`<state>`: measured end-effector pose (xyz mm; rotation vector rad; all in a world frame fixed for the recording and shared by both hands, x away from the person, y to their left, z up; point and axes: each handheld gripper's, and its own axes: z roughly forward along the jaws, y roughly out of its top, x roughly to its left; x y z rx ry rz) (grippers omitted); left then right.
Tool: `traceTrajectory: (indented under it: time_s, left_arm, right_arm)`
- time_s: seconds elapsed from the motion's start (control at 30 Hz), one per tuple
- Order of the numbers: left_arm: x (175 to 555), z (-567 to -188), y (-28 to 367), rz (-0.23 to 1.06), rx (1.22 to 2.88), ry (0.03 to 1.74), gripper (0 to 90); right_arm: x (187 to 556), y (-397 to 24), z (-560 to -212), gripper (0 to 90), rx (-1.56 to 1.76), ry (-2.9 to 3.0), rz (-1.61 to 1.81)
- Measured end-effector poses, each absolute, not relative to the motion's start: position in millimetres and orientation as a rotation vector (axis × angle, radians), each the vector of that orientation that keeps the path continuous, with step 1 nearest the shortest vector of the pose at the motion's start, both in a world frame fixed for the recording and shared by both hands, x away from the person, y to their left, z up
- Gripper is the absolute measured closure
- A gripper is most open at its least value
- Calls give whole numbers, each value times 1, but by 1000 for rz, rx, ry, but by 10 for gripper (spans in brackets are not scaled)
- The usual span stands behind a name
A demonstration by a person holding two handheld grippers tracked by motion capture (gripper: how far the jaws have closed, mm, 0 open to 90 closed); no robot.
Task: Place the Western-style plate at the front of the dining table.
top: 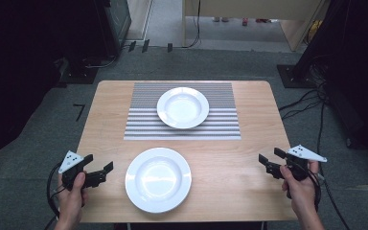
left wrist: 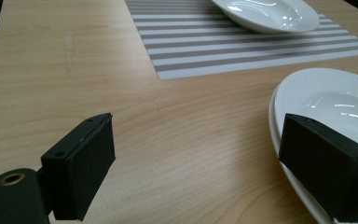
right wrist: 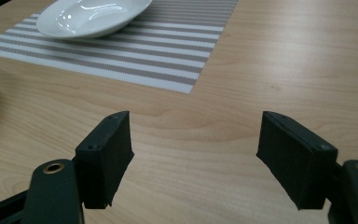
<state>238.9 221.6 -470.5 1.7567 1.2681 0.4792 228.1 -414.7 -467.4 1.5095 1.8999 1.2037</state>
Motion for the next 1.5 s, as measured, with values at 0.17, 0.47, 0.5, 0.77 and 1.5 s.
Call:
traceTrajectory:
  time_s: [0.17,0.47,0.5,0.77,1.5]
  left_arm:
    - [227,-482,227,465,1758,1299,106]
    - [212,-505,236,458,1769,1359,106]
    - [212,-505,236,461,1771,1361,106]
    - [218,-516,224,482,1876,1352,106]
    - [221,-519,210,582,1992,1348,96]
  right_arm:
    - [215,-423,-475,262,1523,1896,1179]
    - [194,-432,-498,255,1588,1915,1150]
    - [193,-432,-503,254,1596,1925,1139]
    - [193,-428,-520,247,1632,1959,1071]
    - [194,-404,-526,133,1482,2052,921]
